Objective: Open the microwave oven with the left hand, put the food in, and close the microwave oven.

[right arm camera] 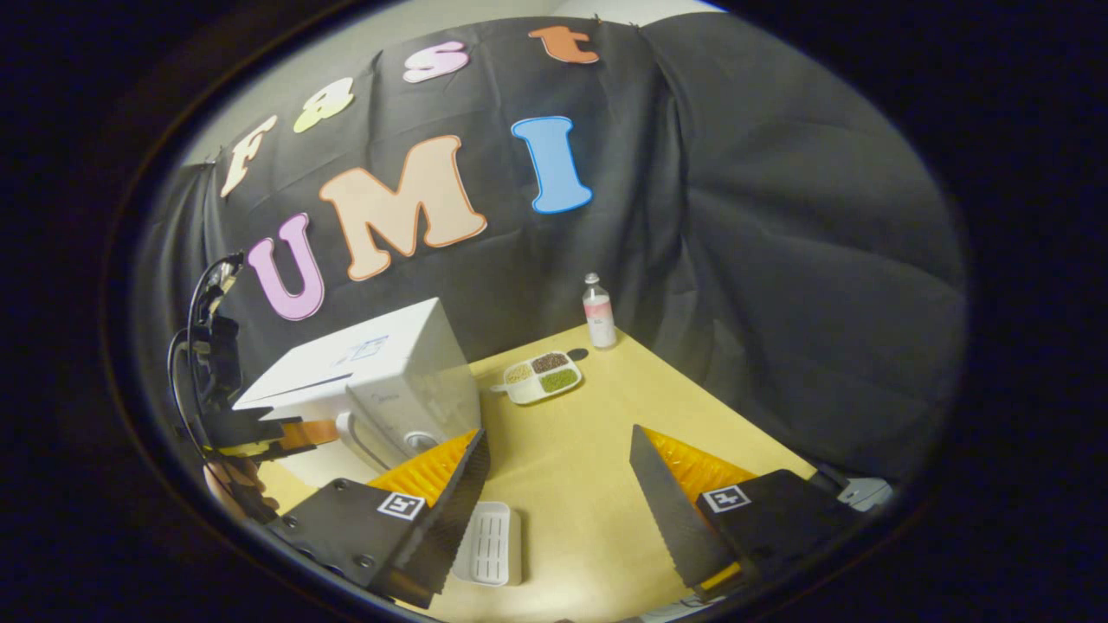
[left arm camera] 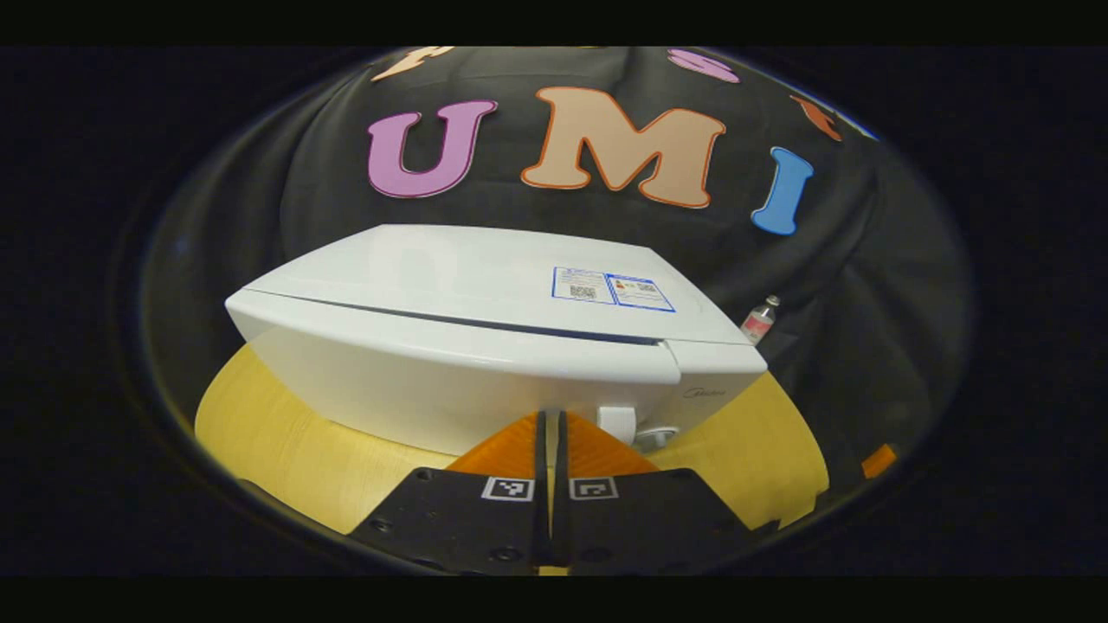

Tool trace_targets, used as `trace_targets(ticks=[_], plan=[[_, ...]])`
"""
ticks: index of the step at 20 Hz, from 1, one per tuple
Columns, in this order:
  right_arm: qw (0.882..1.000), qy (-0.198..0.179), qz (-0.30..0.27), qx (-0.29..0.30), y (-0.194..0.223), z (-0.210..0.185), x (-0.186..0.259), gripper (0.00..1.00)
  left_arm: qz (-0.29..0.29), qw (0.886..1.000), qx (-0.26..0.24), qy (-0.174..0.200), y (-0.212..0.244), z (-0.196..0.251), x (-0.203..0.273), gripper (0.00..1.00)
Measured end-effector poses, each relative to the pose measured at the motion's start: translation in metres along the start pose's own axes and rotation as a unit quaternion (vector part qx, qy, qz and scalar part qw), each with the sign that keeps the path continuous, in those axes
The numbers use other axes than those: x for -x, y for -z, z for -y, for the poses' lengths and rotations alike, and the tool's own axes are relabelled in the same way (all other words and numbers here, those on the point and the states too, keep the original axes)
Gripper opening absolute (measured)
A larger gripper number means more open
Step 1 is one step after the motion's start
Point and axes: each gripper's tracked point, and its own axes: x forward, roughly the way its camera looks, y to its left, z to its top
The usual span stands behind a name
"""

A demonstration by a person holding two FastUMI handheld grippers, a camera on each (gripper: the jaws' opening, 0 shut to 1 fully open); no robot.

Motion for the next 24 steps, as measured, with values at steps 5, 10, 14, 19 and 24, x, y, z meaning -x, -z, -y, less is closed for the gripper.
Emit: trace_targets(ticks=[5,10,14,19,24], plan=[[1.0,0.01,-0.004,-0.011,0.001,0.006,-0.005,0.92,0.018,1.0,-0.02,-0.003,-0.008,0.0,-0.007,0.03],[1.0,0.009,-0.005,-0.007,0.0,0.003,-0.006,0.92,-0.005,1.0,-0.003,0.0,0.001,0.001,-0.014,0.01],[1.0,0.008,0.0,-0.018,-0.002,0.004,-0.004,1.0,-0.005,1.0,0.001,0.005,0.0,0.0,-0.013,0.01],[1.0,-0.001,0.01,-0.018,-0.005,-0.001,0.003,0.92,-0.004,1.0,0.008,0.004,0.001,0.001,-0.014,0.01],[1.0,-0.006,0.022,-0.02,-0.007,-0.003,0.017,0.92,-0.001,1.0,0.012,0.003,0.001,0.0,-0.013,0.01]])
